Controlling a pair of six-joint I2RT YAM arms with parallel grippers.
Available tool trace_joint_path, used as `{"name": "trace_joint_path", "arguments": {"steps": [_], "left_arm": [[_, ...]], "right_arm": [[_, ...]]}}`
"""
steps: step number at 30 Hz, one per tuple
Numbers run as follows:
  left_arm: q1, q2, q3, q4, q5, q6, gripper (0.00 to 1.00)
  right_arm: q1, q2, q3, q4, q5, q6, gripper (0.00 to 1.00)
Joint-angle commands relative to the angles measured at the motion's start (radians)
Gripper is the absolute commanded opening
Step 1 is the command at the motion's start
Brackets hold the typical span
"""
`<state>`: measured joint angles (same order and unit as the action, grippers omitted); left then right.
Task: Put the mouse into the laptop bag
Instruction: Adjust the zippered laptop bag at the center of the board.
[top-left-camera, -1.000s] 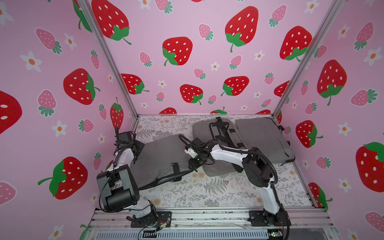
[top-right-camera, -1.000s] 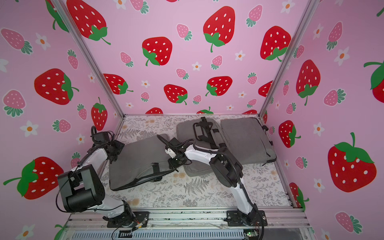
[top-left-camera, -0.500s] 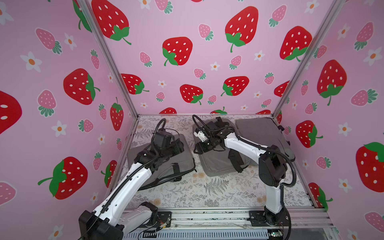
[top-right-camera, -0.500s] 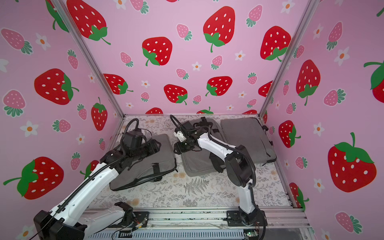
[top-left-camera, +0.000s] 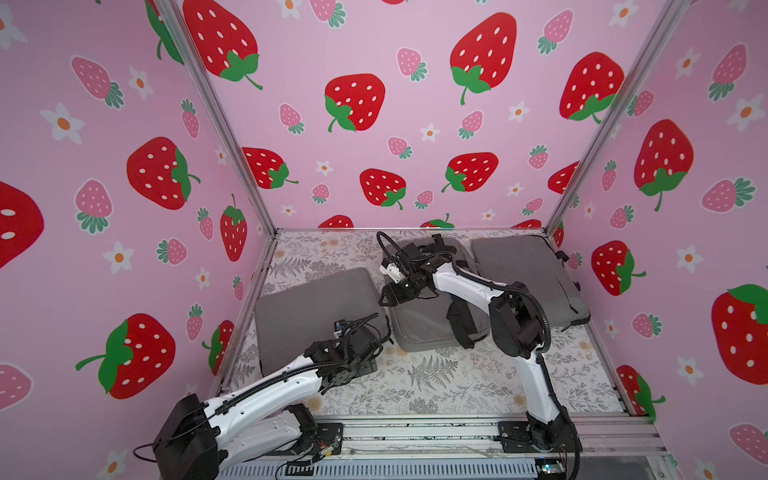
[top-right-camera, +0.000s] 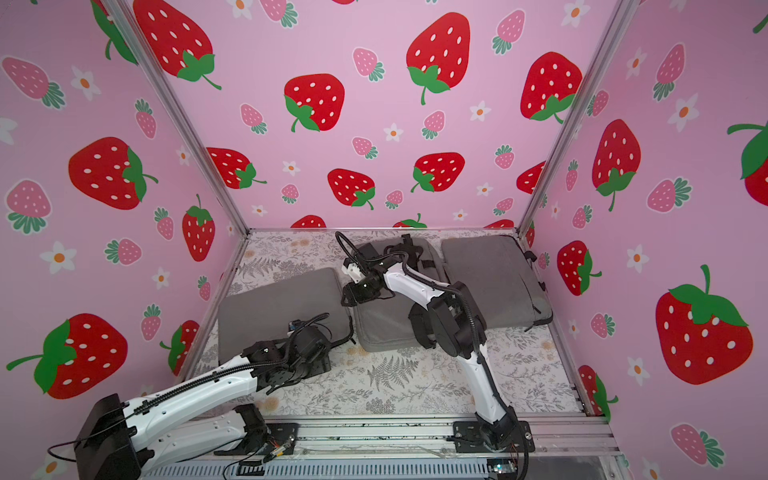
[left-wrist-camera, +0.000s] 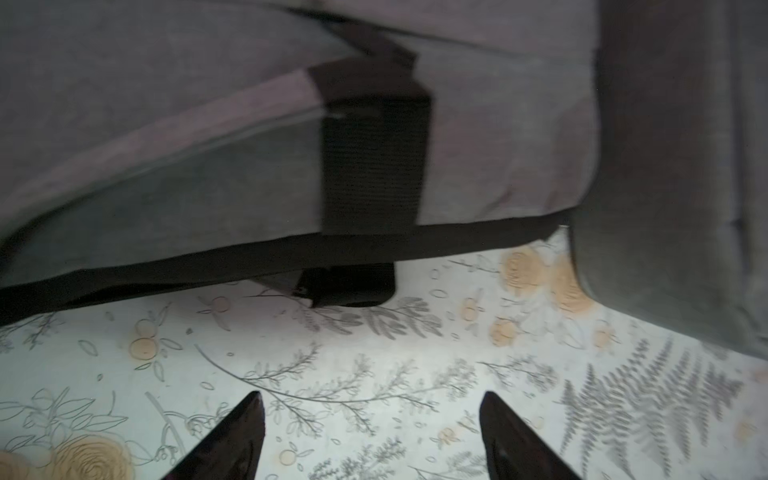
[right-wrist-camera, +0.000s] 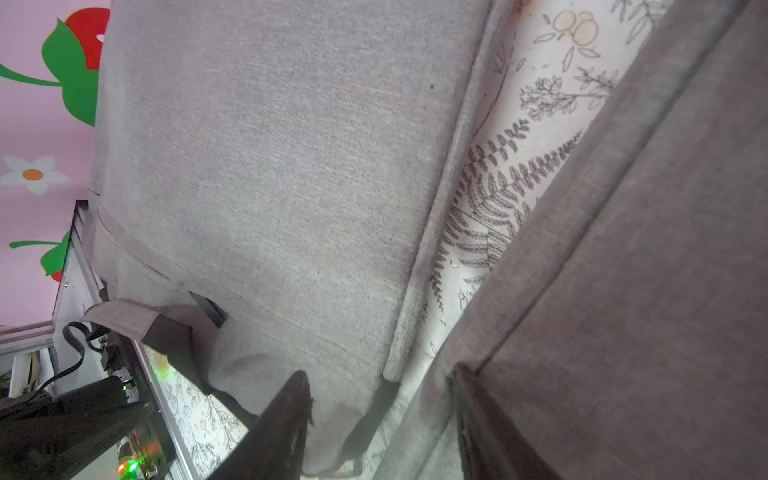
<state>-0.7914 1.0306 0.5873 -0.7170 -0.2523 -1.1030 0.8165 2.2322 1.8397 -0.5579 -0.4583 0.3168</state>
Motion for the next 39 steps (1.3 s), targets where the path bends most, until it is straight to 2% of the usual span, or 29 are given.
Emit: {"name": "trace_joint_path", "arguments": {"steps": [1, 7, 10, 13, 19, 23, 26, 30, 33, 36, 39], "left_arm": [[0.071, -0.084, -0.062, -0.030, -0.034, -0.101, 0.84], [0.258, -0.297, -0.204, -0.060, 0.041, -0.071, 0.86], [0.358, -0.363, -0.250, -0.061, 0.092, -0.025, 0.85], [0.448, -0.366, -0.260, -0.039, 0.124, 0.034, 0.85], [0.599, -0.252, -0.236, 0.069, 0.184, 0.153, 0.85], [0.705, -0.167, -0.217, 0.168, 0.234, 0.225, 0.84], [0.775, -0.073, -0.191, 0.270, 0.284, 0.261, 0.84], [0.797, 0.083, -0.123, 0.383, 0.305, 0.313, 0.83], [0.798, 0.201, -0.067, 0.452, 0.322, 0.341, 0.83], [0.798, 0.268, -0.033, 0.483, 0.332, 0.344, 0.81], [0.798, 0.259, -0.020, 0.473, 0.316, 0.349, 0.81]], "right_arm": [[0.032, 0.007, -0.027, -0.019, 0.072, -0.001, 0.56], [0.084, -0.109, -0.079, -0.026, 0.285, 0.022, 0.56], [0.101, -0.084, -0.053, 0.002, 0.266, 0.047, 0.56], [0.102, 0.036, 0.044, -0.047, 0.226, 0.067, 0.55], [0.086, 0.181, 0.099, -0.055, 0.199, 0.120, 0.59], [0.069, 0.177, 0.054, -0.049, 0.206, 0.134, 0.60], [0.067, 0.133, -0.037, -0.019, 0.185, 0.135, 0.57], [0.070, 0.020, -0.246, 0.087, 0.150, 0.170, 0.48], [0.085, -0.051, -0.371, 0.132, 0.160, 0.186, 0.48], [0.093, -0.060, -0.402, 0.142, 0.149, 0.190, 0.48], [0.101, -0.046, -0.396, 0.161, 0.132, 0.205, 0.48]]}}
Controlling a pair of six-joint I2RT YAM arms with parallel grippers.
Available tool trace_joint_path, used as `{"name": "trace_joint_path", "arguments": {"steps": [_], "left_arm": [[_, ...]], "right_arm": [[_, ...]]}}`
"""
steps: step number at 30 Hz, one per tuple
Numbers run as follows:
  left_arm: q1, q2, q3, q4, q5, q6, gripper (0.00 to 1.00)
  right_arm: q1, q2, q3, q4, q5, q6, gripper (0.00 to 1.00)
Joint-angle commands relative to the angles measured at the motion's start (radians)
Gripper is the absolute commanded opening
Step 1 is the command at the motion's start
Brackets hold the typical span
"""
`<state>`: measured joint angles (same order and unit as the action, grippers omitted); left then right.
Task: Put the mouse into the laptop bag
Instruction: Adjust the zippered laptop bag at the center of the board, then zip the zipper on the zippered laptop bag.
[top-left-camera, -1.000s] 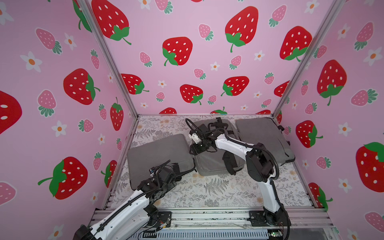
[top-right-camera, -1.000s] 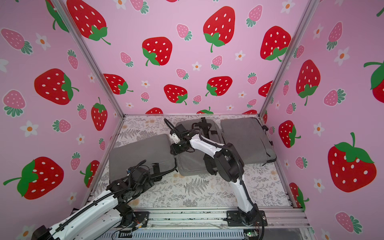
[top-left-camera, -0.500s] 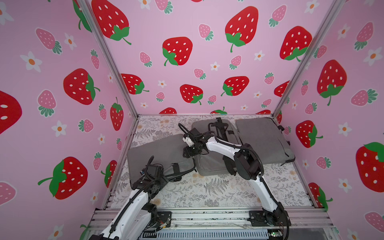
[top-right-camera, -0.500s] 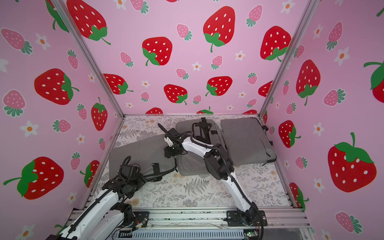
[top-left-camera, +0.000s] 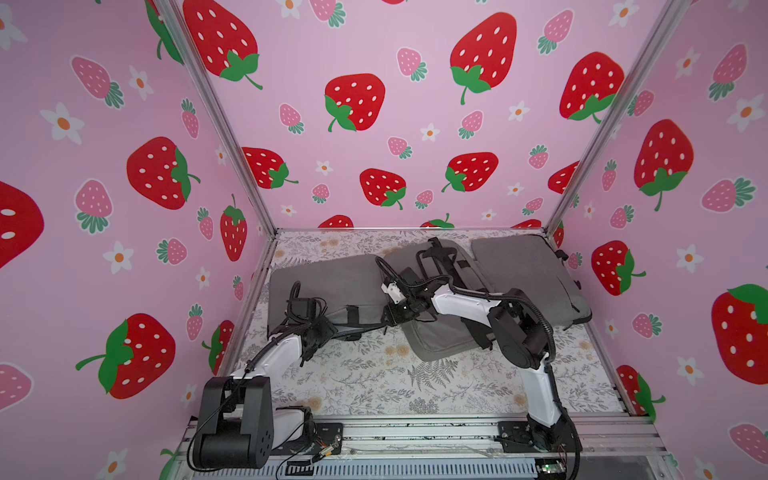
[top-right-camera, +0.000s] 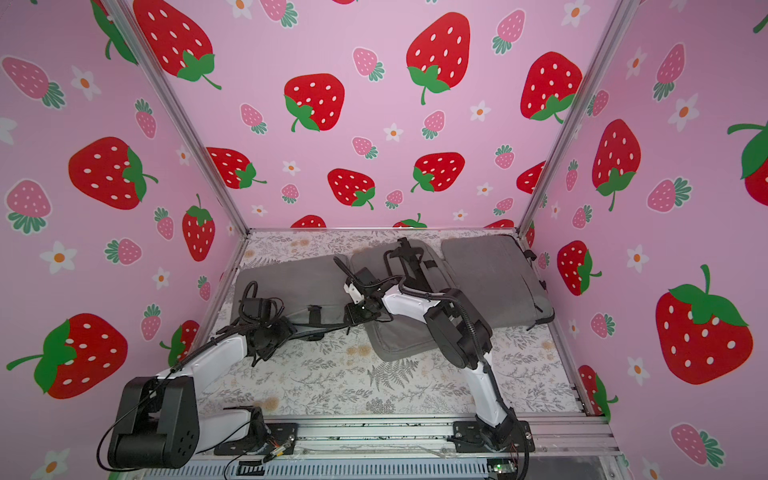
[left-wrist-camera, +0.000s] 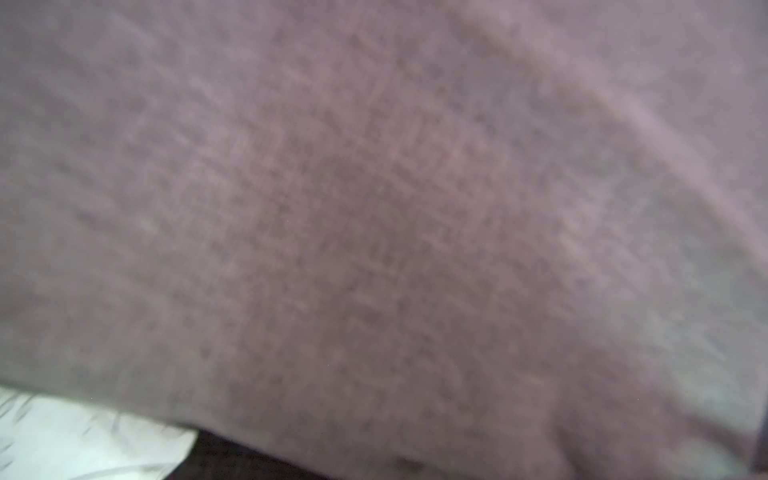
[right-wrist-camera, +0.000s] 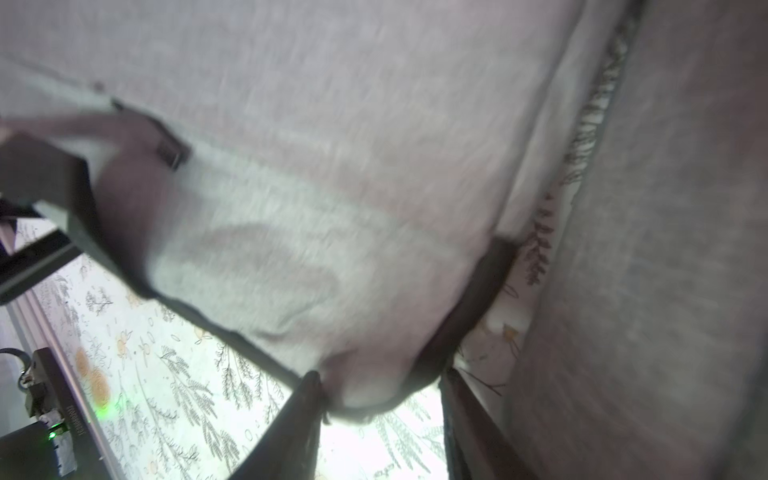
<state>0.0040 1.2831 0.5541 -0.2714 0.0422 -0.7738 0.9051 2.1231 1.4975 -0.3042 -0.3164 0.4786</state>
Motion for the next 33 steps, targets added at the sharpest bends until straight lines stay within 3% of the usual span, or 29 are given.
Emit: {"name": "trace_joint_path", "arguments": {"steps": [1, 5, 7, 10, 14, 17, 19, 22, 25, 29, 33], "left_arm": [[0.003, -0.009, 0.016, 0.012, 0.018, 0.022, 0.81], [0.002, -0.131, 0.006, -0.095, 0.007, 0.021, 0.81], [-0.002, -0.216, -0.008, -0.164, 0.020, 0.011, 0.81], [-0.040, -0.371, -0.027, -0.292, 0.022, -0.019, 0.80], [-0.172, -0.562, -0.056, -0.415, -0.007, -0.102, 0.73], [-0.327, -0.607, -0.099, -0.379, -0.047, -0.189, 0.69], [-0.428, -0.570, -0.122, -0.300, -0.082, -0.223, 0.68], [-0.561, -0.427, -0.111, -0.148, -0.124, -0.236, 0.68], [-0.676, -0.233, -0.022, -0.056, -0.200, -0.187, 0.76], [-0.727, 0.000, 0.106, 0.046, -0.229, -0.107, 0.78], [-0.729, 0.156, 0.203, 0.081, -0.259, -0.051, 0.75]], "right_arm": [[0.013, 0.066, -0.049, -0.085, -0.020, 0.049, 0.49], [0.007, 0.074, 0.015, -0.098, -0.038, 0.051, 0.51], [-0.011, 0.058, 0.033, -0.098, -0.026, 0.058, 0.59], [-0.053, 0.069, 0.079, -0.100, -0.033, 0.083, 0.61], [-0.099, 0.098, 0.093, -0.086, -0.036, 0.121, 0.60], [-0.109, 0.117, 0.097, -0.086, -0.030, 0.132, 0.58], [-0.109, 0.124, 0.089, -0.062, -0.026, 0.145, 0.53], [-0.108, 0.125, 0.071, -0.026, -0.046, 0.170, 0.18], [-0.101, 0.098, 0.043, -0.017, -0.050, 0.166, 0.00], [-0.091, 0.044, -0.002, -0.010, -0.057, 0.152, 0.00], [-0.091, 0.008, -0.030, -0.006, -0.080, 0.149, 0.00]]}}
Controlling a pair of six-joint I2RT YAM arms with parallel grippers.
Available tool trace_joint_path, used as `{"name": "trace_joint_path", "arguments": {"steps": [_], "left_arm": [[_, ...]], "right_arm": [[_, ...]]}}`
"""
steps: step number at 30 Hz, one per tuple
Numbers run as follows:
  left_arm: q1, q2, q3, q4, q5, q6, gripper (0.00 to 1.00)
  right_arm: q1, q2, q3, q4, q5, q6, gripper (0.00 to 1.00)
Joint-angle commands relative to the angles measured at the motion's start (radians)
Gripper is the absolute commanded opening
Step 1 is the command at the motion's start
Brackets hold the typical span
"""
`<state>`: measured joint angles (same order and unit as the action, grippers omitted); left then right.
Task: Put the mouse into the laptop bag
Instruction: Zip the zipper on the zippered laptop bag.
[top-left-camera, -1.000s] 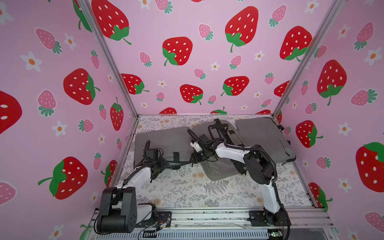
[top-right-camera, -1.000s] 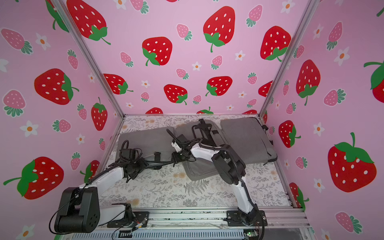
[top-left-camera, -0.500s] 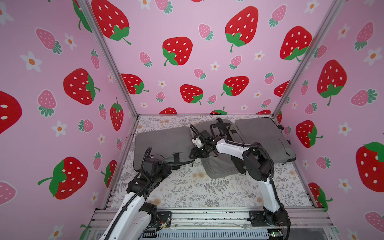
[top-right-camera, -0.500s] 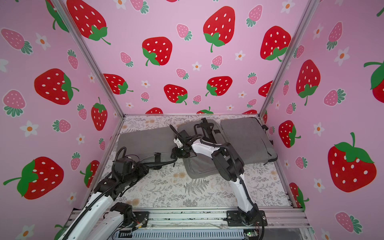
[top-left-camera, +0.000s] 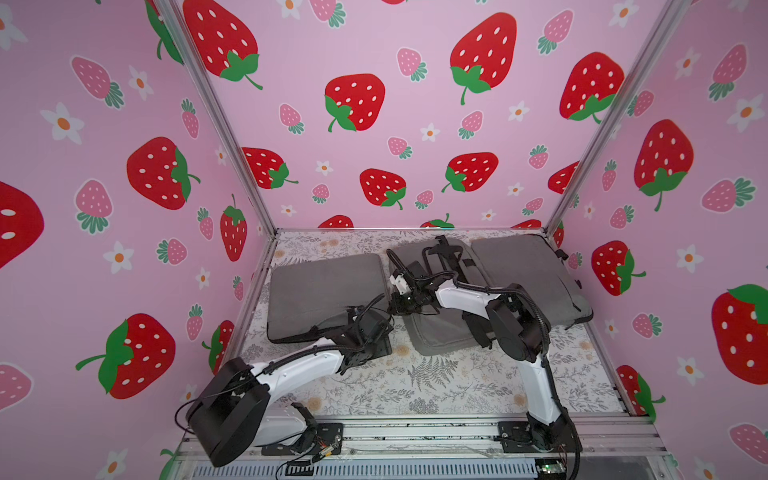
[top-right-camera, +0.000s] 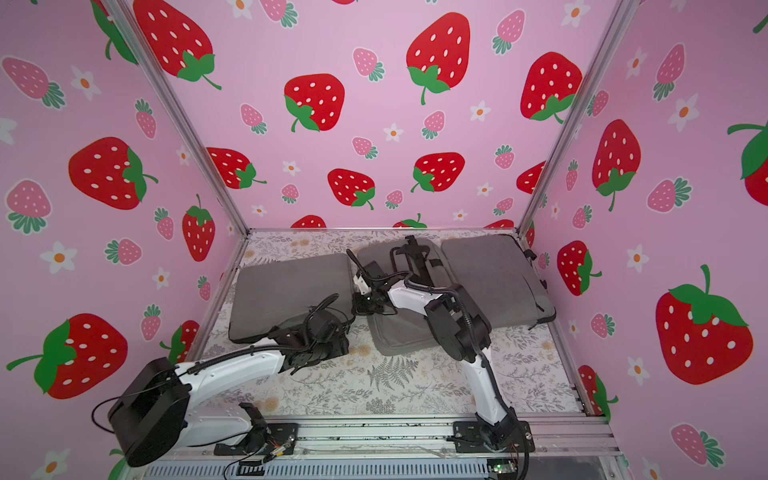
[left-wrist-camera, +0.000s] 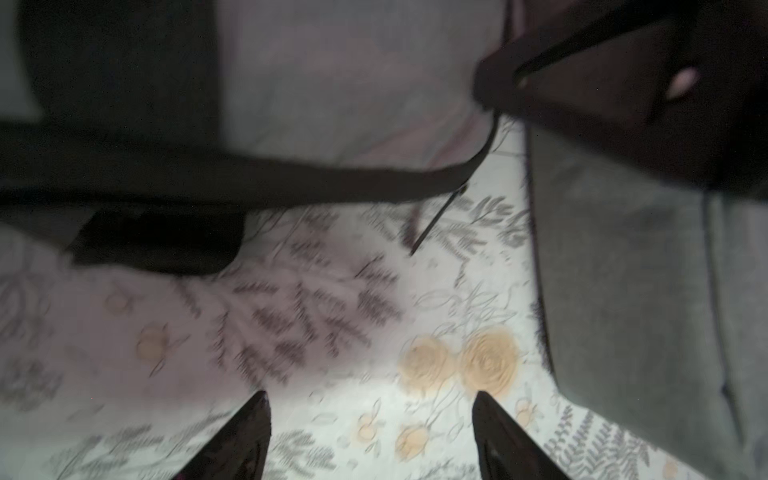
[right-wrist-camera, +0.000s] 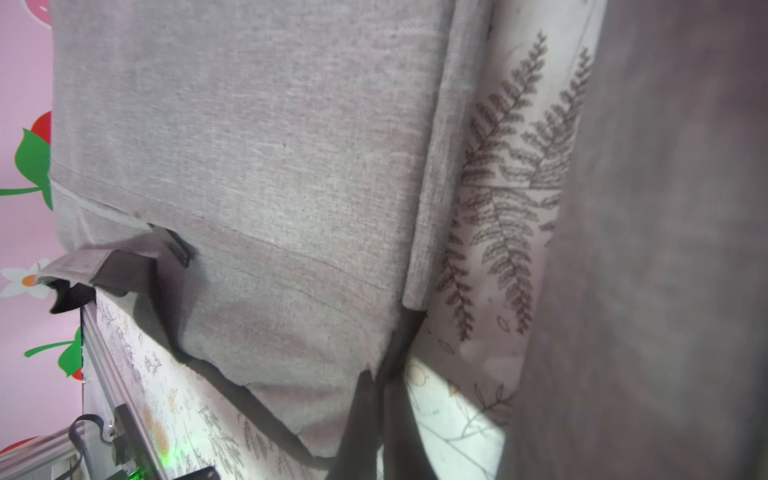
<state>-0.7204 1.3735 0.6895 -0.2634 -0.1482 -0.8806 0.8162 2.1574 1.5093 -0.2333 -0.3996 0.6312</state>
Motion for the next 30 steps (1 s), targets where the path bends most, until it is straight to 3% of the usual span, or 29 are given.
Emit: {"name": "trace_joint_path", "arguments": {"steps": [1, 12, 15, 20, 30], "left_arm": [[-0.004, 0.095, 0.082, 0.085, -0.073, 0.069, 0.73], [0.004, 0.337, 0.223, 0.131, -0.101, 0.138, 0.48], [0.007, 0.374, 0.257, 0.122, -0.103, 0.152, 0.34], [0.025, 0.387, 0.273, 0.102, -0.105, 0.154, 0.00], [0.057, 0.194, 0.107, 0.068, -0.104, 0.147, 0.00]], "right_arm": [[-0.003, -0.029, -0.044, -0.077, -0.004, -0.004, 0.00], [-0.015, -0.014, -0.035, -0.070, -0.063, 0.001, 0.00], [-0.018, -0.006, -0.032, -0.070, -0.070, 0.002, 0.00], [-0.026, 0.007, -0.026, -0.073, -0.085, 0.008, 0.00], [-0.065, -0.011, 0.085, -0.190, -0.048, -0.058, 0.00]]}}
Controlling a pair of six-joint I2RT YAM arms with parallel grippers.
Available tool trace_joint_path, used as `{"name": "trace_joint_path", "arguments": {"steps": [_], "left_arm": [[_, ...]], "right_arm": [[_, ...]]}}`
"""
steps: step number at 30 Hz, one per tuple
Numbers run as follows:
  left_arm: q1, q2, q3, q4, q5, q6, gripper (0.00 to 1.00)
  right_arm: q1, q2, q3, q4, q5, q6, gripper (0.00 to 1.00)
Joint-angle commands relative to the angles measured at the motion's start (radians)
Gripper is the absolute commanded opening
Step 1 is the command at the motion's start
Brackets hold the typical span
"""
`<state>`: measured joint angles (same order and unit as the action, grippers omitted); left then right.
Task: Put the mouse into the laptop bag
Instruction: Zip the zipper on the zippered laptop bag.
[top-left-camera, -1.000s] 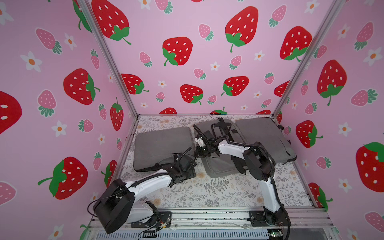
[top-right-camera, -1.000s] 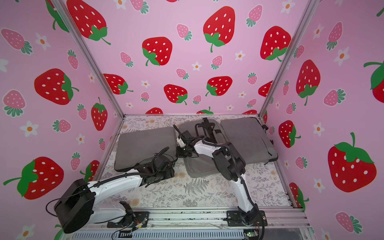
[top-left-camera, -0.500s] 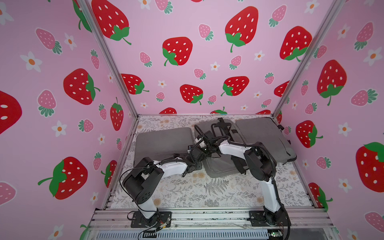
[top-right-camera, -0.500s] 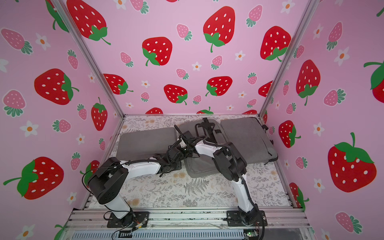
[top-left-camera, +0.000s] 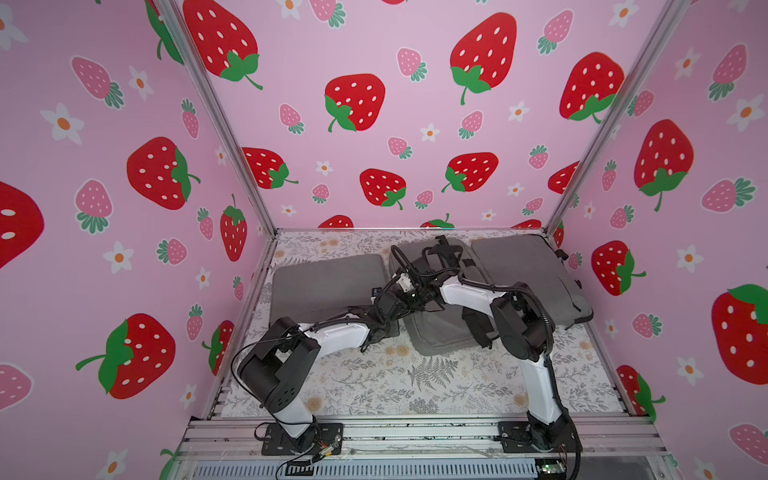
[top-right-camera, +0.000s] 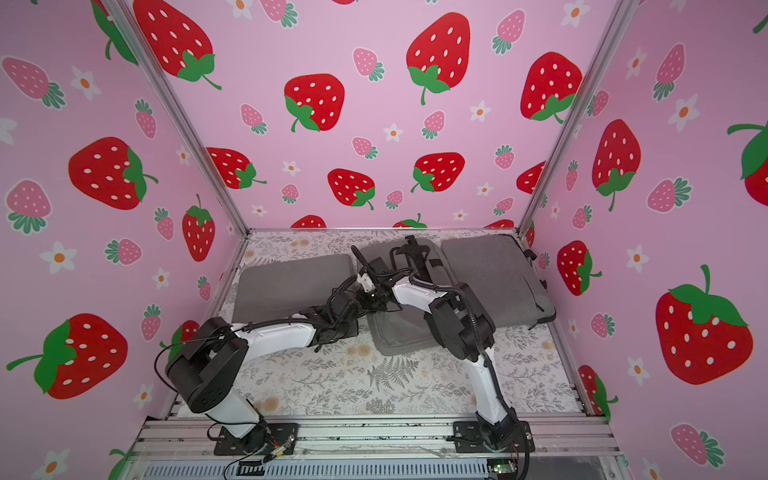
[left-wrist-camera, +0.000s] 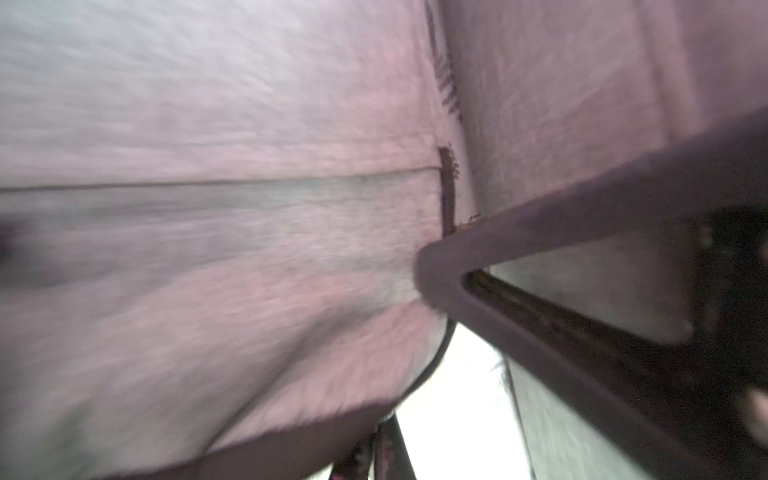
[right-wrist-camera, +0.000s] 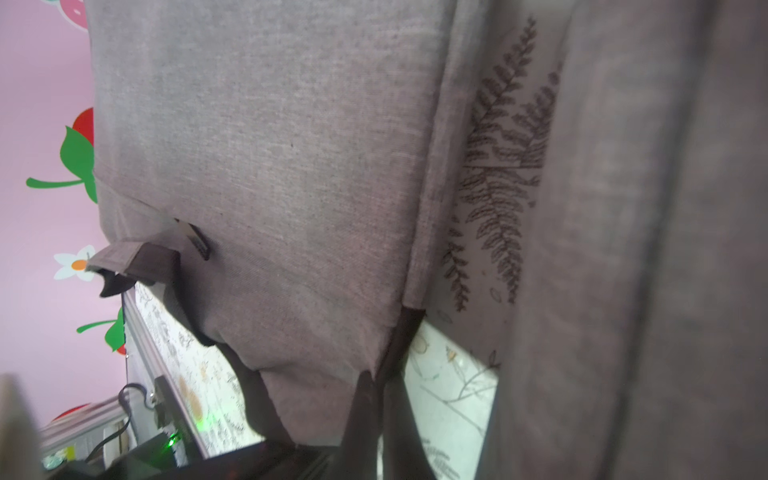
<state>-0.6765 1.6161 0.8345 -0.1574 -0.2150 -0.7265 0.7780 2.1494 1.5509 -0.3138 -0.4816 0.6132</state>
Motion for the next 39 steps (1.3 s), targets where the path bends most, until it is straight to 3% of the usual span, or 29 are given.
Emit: {"name": "trace_joint_path", "arguments": {"steps": [1, 18, 27, 30, 37, 39], "left_arm": [[0.013, -0.064, -0.054, -0.043, -0.035, -0.011, 0.00], [0.020, -0.250, -0.307, -0.095, -0.018, -0.094, 0.00], [0.035, -0.321, -0.391, -0.107, -0.040, -0.108, 0.00], [0.037, -0.280, -0.366, -0.061, -0.020, -0.093, 0.00], [0.011, -0.120, -0.150, 0.039, 0.079, -0.042, 0.00], [-0.011, -0.082, -0.081, 0.040, 0.092, -0.024, 0.00]], "right_arm": [[-0.033, 0.000, 0.060, -0.120, 0.040, -0.047, 0.00], [-0.151, 0.226, 0.512, -0.360, 0.100, -0.156, 0.00], [-0.202, 0.350, 0.788, -0.451, 0.054, -0.167, 0.00], [-0.188, 0.300, 0.727, -0.427, 0.025, -0.169, 0.00], [-0.086, 0.089, 0.355, -0.221, 0.019, -0.132, 0.04], [-0.067, 0.052, 0.294, -0.186, 0.021, -0.121, 0.13]]}}
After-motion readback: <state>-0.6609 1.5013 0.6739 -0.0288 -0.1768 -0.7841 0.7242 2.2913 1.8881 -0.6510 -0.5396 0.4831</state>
